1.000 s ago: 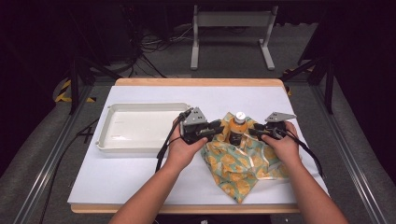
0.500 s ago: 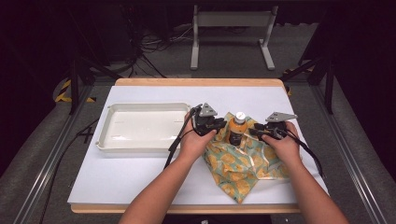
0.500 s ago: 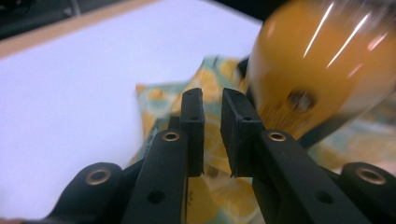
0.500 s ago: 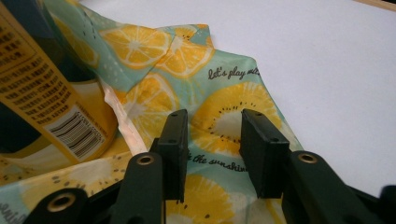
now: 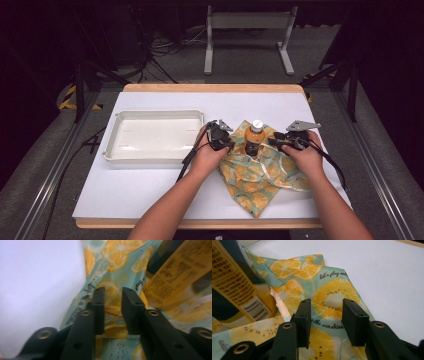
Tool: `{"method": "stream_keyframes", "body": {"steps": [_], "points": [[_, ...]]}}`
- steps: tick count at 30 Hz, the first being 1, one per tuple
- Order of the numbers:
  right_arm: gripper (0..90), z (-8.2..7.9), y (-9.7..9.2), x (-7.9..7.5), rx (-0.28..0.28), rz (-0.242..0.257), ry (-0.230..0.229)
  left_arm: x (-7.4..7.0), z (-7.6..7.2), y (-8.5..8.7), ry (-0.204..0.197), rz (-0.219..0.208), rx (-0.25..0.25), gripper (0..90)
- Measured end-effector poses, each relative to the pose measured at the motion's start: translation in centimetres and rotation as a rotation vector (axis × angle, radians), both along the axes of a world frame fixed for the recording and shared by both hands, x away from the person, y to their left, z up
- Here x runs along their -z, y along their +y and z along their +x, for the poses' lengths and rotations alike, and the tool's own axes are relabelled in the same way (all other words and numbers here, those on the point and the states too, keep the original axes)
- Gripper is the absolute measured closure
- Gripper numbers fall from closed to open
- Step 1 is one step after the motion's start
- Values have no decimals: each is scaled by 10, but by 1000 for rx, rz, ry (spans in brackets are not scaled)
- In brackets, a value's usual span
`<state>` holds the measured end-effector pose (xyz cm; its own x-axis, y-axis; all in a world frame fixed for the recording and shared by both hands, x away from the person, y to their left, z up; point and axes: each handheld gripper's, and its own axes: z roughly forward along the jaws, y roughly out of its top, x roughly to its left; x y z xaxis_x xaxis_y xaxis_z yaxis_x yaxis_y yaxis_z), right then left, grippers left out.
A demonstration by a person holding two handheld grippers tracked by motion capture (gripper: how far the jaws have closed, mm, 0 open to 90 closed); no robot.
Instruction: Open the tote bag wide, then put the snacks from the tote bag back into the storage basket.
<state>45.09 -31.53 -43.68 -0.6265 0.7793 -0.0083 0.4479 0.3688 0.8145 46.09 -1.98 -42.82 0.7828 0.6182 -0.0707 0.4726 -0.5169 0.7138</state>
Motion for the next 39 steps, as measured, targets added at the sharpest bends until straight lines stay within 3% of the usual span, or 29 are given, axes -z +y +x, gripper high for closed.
{"method": "stream_keyframes", "body": {"steps": [2,6,8,12,15,19,23,28,30,31,37,39], "points": [[598,-2,-2,-4,7,12,-20,-6,-3,2,-12,-31,17,675],[595,-8,-5,-11,24,64,-52,-20,-11,8,-72,-87,39,581],[595,-10,-6,-14,28,85,-63,-24,-13,9,-80,-104,44,536],[595,-17,-11,-26,47,196,-109,-38,-20,16,-114,-188,65,486],[588,-23,-15,-40,51,206,-144,-47,-23,19,-127,-225,81,432],[573,-32,-23,-55,42,215,-174,-58,-27,22,-103,-276,112,309],[559,-40,-33,-61,40,200,-166,-66,-30,20,-120,-277,152,252],[533,-45,-40,-63,25,202,-154,-73,-29,21,-113,-319,180,245],[516,-49,-44,-64,-3,254,-137,-75,-29,21,-94,-343,201,246],[508,-51,-46,-65,-15,252,-139,-77,-29,21,-92,-355,214,246],[482,-61,-53,-68,-62,218,-119,-85,-24,17,-106,-366,260,245],[472,-60,-52,-69,-69,219,-117,-90,-20,13,-104,-340,268,261]]}}
